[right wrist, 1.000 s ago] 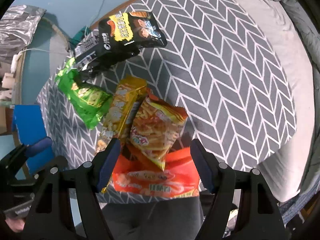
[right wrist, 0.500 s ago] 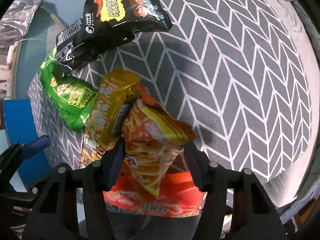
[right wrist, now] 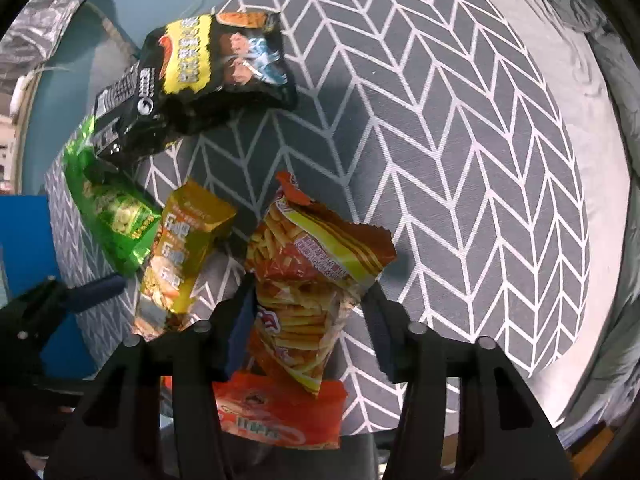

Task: Organize snacks
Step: 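Grasp the long gold bar bag with the left tool while the right tool grasps the orange fries bag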

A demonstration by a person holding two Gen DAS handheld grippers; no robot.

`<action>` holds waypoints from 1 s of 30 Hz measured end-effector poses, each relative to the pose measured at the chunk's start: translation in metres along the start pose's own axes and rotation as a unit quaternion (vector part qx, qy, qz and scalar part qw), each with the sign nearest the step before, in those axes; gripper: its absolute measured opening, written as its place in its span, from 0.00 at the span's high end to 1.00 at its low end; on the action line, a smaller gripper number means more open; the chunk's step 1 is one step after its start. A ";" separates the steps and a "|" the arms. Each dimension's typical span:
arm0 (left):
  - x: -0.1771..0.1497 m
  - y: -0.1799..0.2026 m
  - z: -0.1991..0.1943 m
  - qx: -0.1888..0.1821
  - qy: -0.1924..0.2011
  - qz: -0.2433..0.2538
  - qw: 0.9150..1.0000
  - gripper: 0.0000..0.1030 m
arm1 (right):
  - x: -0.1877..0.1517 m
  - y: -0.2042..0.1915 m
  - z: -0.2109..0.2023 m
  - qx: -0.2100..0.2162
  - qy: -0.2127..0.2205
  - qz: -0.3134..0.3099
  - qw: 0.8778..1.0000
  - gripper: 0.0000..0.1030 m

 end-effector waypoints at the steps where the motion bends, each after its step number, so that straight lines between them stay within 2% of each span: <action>1: 0.001 0.002 0.003 0.002 -0.002 -0.001 1.000 0.30 | 0.001 0.003 -0.001 0.003 0.000 0.002 1.000 0.44; 2: 0.001 0.003 0.007 0.004 -0.005 0.000 1.000 0.30 | 0.001 0.006 -0.003 0.004 0.002 0.005 1.000 0.40; 5: 0.002 0.009 0.020 0.022 -0.015 0.010 1.000 0.30 | 0.001 0.021 -0.013 0.007 0.002 0.013 1.000 0.37; 7: 0.000 0.010 0.026 0.038 -0.022 0.021 0.999 0.38 | 0.002 0.028 -0.014 0.013 -0.001 0.020 1.000 0.37; 8: -0.002 0.012 0.025 0.041 -0.011 0.027 0.999 0.43 | 0.001 0.029 -0.014 0.015 -0.001 0.022 1.000 0.35; 9: -0.003 0.014 0.025 0.036 -0.006 0.033 0.999 0.54 | 0.002 0.031 -0.014 0.017 -0.001 0.024 1.000 0.34; 12: -0.007 0.017 0.025 0.032 -0.004 0.036 0.999 0.65 | 0.007 0.031 -0.013 0.020 0.001 0.028 0.999 0.31; 16: -0.014 0.005 0.020 0.028 0.001 0.028 0.999 0.68 | 0.010 0.030 -0.009 0.020 -0.005 0.035 0.999 0.31; 24: -0.034 -0.015 -0.003 0.012 0.022 0.009 1.000 0.69 | 0.013 0.016 0.007 -0.002 -0.013 0.033 0.999 0.31; 28: -0.045 -0.034 -0.019 0.008 0.036 0.000 0.999 0.69 | 0.015 0.002 0.016 -0.025 -0.015 0.022 0.999 0.31; 30: -0.050 -0.042 -0.025 0.005 0.043 -0.007 0.999 0.69 | 0.016 -0.009 0.020 -0.039 -0.010 0.012 0.999 0.35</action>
Point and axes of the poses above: each gripper's, at about its wrist camera, not at the fingertips, and z roughly the way its jaws point, y to its right, x to its top, the point moved 1 cm from there along z, roughly the way its jaws point, and after that the axes turned 15 degrees about -z, right-handed, at the moved point
